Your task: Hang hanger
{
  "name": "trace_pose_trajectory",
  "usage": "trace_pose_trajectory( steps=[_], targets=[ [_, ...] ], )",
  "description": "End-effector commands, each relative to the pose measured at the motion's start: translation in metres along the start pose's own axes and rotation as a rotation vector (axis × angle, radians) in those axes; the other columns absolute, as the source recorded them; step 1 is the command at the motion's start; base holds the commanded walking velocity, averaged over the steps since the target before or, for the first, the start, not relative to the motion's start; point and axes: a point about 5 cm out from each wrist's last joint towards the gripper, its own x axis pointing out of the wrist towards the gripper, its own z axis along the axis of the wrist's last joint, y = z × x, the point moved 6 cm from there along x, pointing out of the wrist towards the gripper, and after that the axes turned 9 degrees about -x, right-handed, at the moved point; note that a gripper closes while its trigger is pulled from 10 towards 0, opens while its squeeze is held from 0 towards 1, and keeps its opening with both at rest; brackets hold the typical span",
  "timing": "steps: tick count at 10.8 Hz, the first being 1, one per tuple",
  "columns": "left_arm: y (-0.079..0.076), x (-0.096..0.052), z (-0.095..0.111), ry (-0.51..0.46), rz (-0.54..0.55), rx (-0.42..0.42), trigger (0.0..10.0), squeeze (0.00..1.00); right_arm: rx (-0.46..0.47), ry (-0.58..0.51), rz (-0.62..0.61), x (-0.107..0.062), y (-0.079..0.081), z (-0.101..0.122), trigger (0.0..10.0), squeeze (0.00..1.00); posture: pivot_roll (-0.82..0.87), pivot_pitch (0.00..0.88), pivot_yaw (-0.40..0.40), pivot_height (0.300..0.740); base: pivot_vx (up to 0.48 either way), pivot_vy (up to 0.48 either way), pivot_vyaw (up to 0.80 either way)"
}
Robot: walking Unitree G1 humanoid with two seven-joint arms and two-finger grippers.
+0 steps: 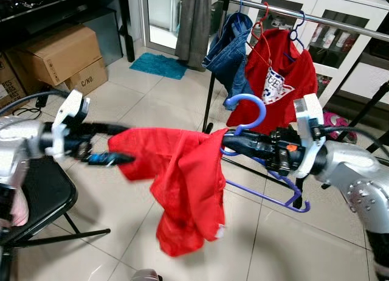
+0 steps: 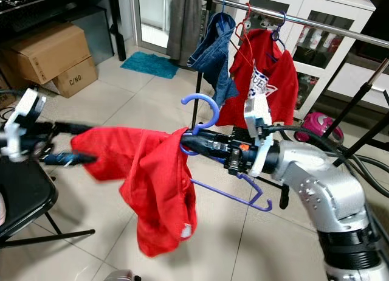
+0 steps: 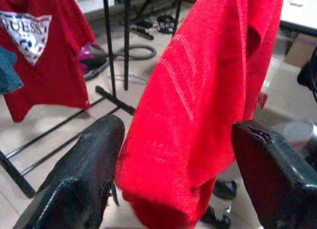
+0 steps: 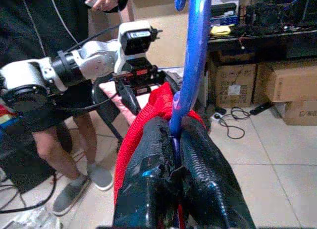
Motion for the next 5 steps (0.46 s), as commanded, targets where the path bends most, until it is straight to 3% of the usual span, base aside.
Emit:
trace_pose_trajectory(
  steps=[1,2,3,5],
  targets=[
    [0.0002,-0.0005,0.0056,0.030,-0.008,0.036,10.0,0.00,-0.042,-0.023,0.013,-0.0026,0.0014,0.0135,10.0,0.00,0.05,0.000,-0.053,0.740,0.000,0.000,0.00],
    [0.0013,-0.0033,0.0069,0.030,-0.008,0.038,8.5,0.00,-0.040,-0.022,0.023,-0.0032,0.0029,0.0140,10.0,0.00,0.05,0.000,-0.053,0.740,0.000,0.000,0.00],
    [0.0026,-0.0067,0.0093,0.023,-0.008,0.033,0.0,0.00,-0.041,-0.024,0.034,-0.0040,0.0042,0.0156,10.0,0.00,0.05,0.000,-0.046,0.740,0.000,0.000,0.00],
    [0.0002,-0.0072,0.0127,0.014,-0.028,0.018,0.0,0.00,-0.041,-0.026,0.045,-0.0044,0.0054,0.0173,10.0,0.00,0.05,0.000,-0.040,0.740,0.000,0.000,0.00]
  ],
)
